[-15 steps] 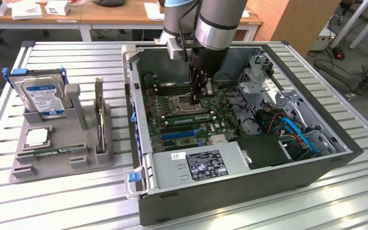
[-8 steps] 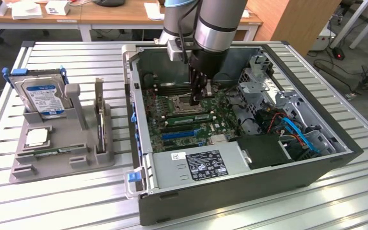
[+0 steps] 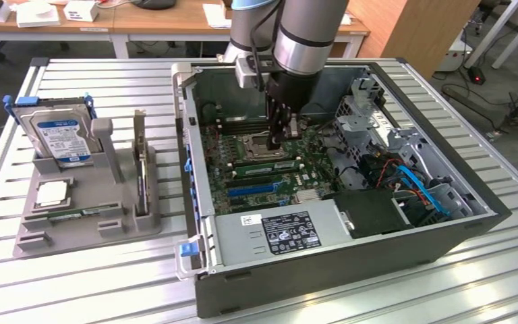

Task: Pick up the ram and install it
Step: 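Press down the ram until it locks into place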

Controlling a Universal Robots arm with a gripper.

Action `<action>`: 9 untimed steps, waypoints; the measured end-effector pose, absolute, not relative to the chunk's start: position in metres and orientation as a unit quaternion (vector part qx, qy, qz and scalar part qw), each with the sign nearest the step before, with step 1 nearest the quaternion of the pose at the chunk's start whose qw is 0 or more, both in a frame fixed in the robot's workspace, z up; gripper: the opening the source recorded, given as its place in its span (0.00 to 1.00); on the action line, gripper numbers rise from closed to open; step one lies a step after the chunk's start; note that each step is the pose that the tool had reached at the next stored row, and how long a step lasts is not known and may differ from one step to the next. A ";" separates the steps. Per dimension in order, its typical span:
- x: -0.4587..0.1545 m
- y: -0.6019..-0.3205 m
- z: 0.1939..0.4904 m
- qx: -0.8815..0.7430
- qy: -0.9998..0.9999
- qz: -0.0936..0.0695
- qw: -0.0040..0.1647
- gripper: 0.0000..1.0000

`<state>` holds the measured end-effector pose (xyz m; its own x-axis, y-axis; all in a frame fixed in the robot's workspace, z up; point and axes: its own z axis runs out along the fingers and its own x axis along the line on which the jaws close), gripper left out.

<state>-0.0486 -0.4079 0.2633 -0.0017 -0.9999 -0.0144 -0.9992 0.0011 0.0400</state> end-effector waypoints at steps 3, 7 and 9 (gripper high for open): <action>-0.049 -0.409 0.263 0.706 -0.708 -0.020 0.009 0.09; -0.049 -0.409 0.260 0.706 -0.707 -0.020 0.009 0.09; -0.049 -0.410 0.259 0.706 -0.708 -0.020 0.009 0.09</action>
<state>-0.0487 -0.4096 0.2589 -0.0019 -0.9999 -0.0152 -0.9992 0.0013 0.0401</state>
